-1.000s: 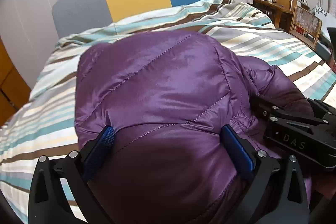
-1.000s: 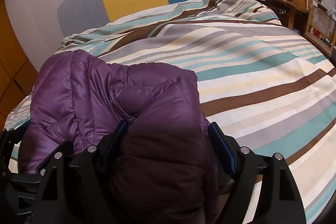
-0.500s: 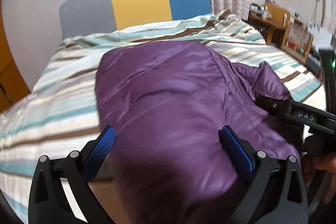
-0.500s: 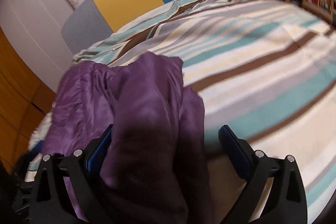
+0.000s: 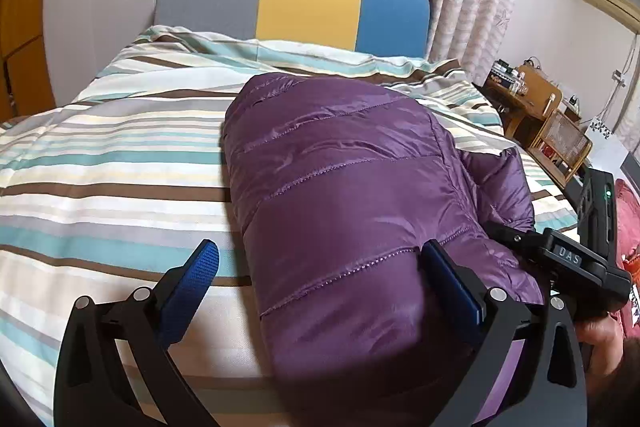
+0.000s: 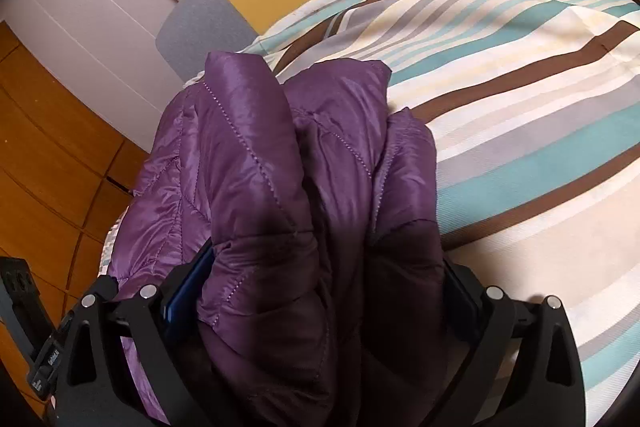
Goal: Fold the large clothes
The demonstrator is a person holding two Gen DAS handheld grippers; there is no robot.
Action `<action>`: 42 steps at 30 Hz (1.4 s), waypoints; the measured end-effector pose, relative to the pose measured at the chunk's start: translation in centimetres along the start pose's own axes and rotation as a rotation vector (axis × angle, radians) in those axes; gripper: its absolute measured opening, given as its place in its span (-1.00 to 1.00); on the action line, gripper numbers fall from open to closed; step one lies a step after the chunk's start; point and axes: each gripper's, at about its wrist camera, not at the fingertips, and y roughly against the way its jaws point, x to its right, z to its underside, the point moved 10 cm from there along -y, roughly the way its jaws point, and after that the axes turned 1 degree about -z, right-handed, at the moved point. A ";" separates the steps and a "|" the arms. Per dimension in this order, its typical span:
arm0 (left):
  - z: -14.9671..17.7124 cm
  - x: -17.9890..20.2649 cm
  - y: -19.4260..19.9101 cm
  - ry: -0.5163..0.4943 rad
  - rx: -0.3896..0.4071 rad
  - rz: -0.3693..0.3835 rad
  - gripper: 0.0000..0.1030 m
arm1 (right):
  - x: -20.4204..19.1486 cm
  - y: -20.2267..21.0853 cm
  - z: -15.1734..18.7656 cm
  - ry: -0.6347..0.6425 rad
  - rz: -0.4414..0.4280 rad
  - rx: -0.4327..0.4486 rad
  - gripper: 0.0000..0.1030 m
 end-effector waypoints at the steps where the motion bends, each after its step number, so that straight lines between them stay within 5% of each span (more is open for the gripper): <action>1: 0.1 -0.1 -0.2 0.008 -0.004 0.013 0.94 | 0.0 -0.1 -0.1 0.002 -0.002 0.002 0.87; 6: 2.2 0.2 -3.6 0.228 -0.205 0.232 0.94 | -0.5 -0.4 0.1 0.014 -0.038 0.005 0.60; 10: 2.0 1.7 -3.3 0.113 -0.202 0.187 0.94 | -1.0 -0.1 0.4 -0.010 -0.104 -0.002 0.46; 15: 1.4 3.7 -1.3 -0.006 -0.140 0.152 0.54 | -1.9 1.8 1.0 -0.015 -0.165 0.040 0.33; 24: 0.7 4.3 2.9 -0.067 -0.013 0.139 0.36 | -5.3 4.4 3.2 0.027 -0.203 0.087 0.33; 42: 3.4 -8.9 9.1 0.147 0.070 -0.016 0.36 | -18.4 -3.4 8.5 0.332 -0.237 -0.045 0.37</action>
